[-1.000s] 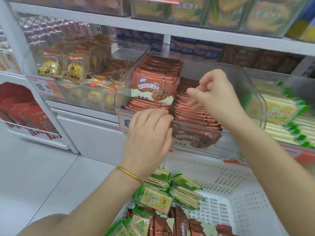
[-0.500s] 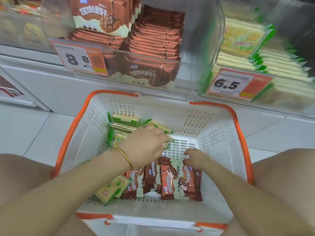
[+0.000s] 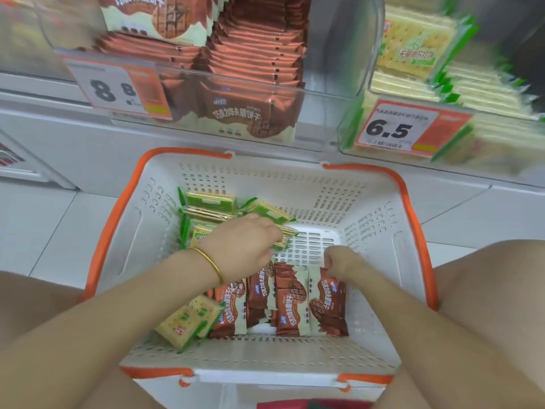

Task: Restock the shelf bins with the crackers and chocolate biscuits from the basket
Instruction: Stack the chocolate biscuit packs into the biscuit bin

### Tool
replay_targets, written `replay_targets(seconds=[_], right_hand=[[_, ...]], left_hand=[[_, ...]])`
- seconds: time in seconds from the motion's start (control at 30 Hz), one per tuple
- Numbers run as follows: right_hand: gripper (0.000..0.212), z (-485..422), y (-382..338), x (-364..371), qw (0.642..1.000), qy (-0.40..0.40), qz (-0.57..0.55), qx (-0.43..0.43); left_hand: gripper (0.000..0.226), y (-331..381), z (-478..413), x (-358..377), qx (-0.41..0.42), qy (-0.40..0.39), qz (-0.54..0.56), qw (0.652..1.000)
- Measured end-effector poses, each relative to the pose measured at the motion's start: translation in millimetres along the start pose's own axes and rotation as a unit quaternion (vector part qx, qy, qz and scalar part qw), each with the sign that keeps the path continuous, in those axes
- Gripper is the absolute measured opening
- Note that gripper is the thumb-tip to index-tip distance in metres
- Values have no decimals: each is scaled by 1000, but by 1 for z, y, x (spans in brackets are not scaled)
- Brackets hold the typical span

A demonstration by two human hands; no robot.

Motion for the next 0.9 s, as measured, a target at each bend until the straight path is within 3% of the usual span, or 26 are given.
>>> replay_targets(seconds=[0.2, 0.33, 0.47, 0.53, 0.63, 0.7, 0.77, 0.83, 0.9], right_hand=[[18, 78, -43, -92, 986, 40, -63, -151], [20, 137, -90, -136, 940, 59, -189, -278], [10, 167, -114, -165, 894, 117, -274, -334], [4, 172, -116, -175, 860, 149, -352, -339], [22, 177, -120, -172, 819, 116, -447, -340], [35, 184, -130, -167, 816, 84, -448, -356], [28, 196, -144, -176, 814, 99, -414, -396], [10, 204, -157, -198, 807, 148, -393, -415], [7, 209, -168, -230, 796, 199, -392, -416]], left_hand=[[51, 2, 1, -9, -4, 6, 123, 992], [52, -6, 6, -30, -34, 34, 264, 963], [20, -26, 20, -59, -37, 115, 400, 909], [16, -37, 27, -72, -28, 144, 460, 876], [13, -55, 44, -97, -7, 218, 538, 814], [17, -73, 59, -117, -7, 295, 565, 771], [19, -90, 73, -136, -5, 350, 589, 728], [20, -101, 84, -158, 9, 378, 592, 712], [22, -113, 94, -176, 11, 419, 572, 705]])
Point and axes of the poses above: each hand's wrist, its own z-axis away from the middle knuckle, its own x-axis out of the palm, y = z × x, the point moved 8 cm from there along -z, towards the middle knuckle, and after that the axes turned 12 degrees about -y, right-handed, at the moved point
